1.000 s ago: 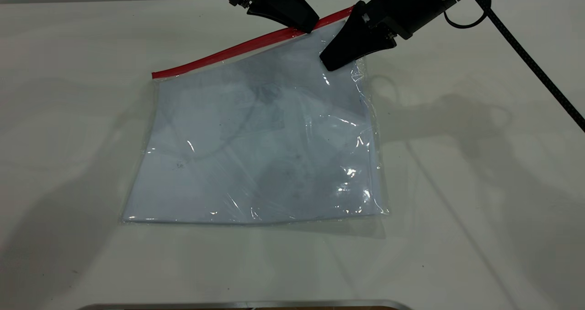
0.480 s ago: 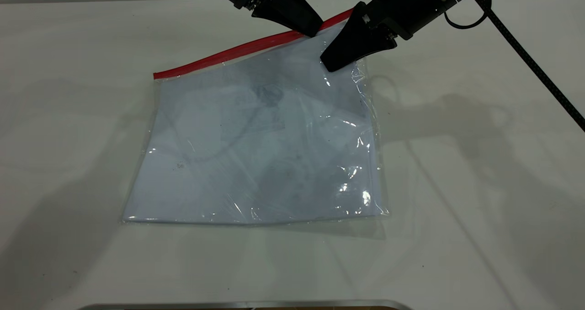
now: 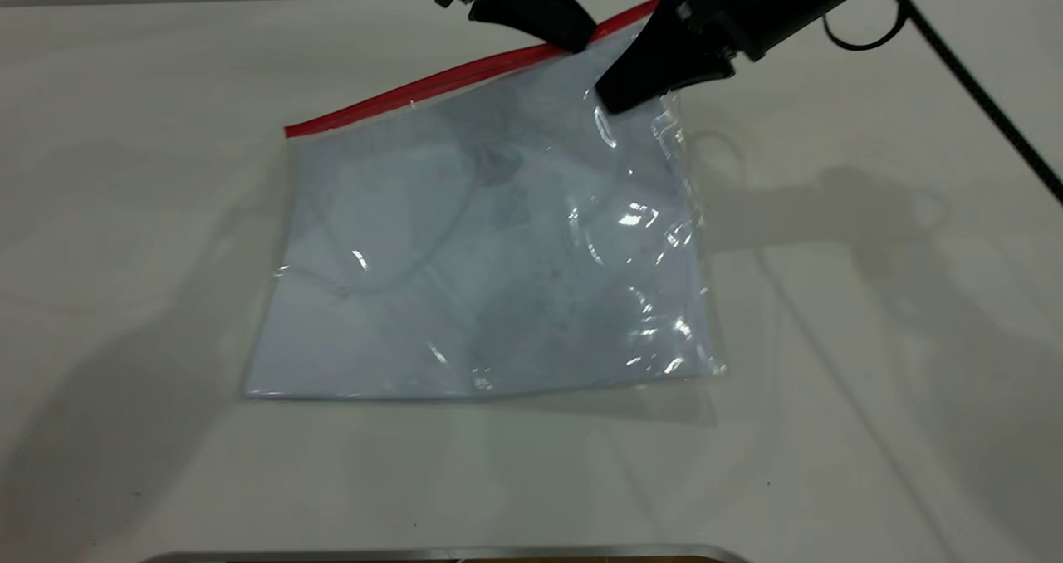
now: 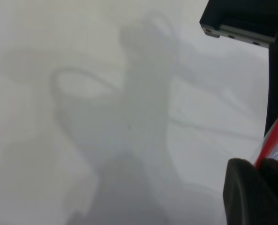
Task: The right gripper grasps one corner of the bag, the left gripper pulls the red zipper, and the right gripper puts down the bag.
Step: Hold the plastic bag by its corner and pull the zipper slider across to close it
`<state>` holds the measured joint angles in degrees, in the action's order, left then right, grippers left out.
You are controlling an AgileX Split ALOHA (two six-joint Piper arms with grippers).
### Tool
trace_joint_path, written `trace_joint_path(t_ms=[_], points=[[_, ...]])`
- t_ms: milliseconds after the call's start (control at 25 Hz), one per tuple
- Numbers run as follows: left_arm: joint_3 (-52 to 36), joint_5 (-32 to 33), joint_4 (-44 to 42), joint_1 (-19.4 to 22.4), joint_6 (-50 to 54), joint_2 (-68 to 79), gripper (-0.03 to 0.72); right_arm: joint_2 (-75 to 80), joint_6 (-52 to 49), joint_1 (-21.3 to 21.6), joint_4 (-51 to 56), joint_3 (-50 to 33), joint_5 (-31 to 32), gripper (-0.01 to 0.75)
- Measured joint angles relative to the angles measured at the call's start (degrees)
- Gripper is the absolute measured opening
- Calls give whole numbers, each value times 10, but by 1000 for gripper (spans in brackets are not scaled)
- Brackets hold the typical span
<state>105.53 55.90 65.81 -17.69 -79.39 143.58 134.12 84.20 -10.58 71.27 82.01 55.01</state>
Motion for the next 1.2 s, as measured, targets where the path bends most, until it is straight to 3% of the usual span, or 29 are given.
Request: trace_joint_path(t_ms=[360, 1200], points=[[0, -5, -12, 21, -3, 0, 53, 0, 18, 20, 39, 0, 13, 34], [5, -13, -159, 72, 26, 0, 59, 0, 50, 21, 117, 4, -3, 34]])
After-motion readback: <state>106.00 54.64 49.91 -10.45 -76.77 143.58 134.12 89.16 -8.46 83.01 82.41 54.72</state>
